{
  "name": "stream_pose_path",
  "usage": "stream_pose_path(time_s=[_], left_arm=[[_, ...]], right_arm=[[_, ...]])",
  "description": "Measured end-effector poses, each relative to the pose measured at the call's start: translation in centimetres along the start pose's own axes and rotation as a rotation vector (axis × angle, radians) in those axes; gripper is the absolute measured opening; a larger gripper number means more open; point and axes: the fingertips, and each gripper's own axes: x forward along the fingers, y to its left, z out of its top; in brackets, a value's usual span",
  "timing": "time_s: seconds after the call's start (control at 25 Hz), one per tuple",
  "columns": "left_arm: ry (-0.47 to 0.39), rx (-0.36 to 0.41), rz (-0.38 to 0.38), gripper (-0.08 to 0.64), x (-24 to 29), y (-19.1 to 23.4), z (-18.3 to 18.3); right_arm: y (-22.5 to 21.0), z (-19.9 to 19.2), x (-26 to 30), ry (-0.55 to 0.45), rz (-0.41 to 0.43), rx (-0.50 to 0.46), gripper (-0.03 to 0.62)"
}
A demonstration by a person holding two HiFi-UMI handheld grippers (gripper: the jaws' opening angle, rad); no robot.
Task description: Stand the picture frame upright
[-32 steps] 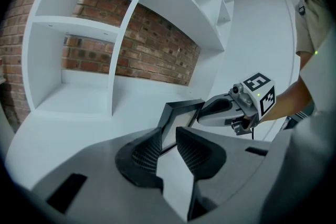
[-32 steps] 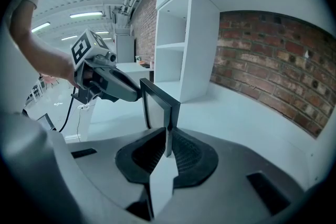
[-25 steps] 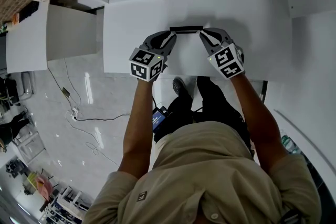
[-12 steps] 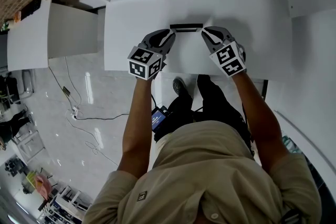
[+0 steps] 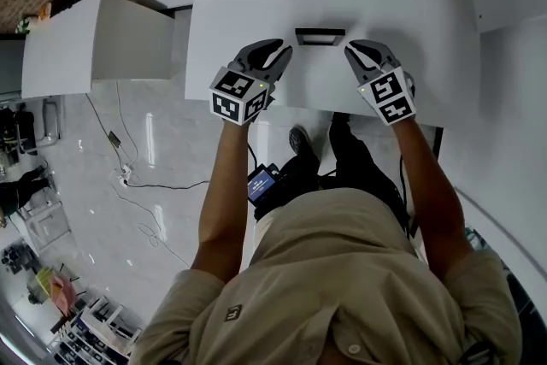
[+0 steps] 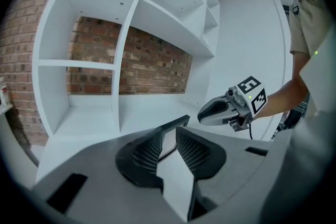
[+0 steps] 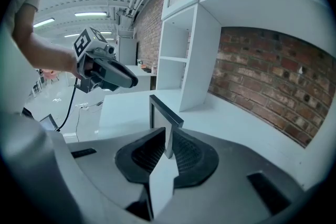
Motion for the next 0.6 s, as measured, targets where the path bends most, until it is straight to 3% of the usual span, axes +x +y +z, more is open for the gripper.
stream_pose_path(time_s=[0.6], left_arm=[[-0.126, 0.213, 0.077, 0.06, -18.2, -4.0, 4.3]], right_arm=[[9.8, 9.5, -12.2, -0.164, -0.061, 0.02, 0.015]])
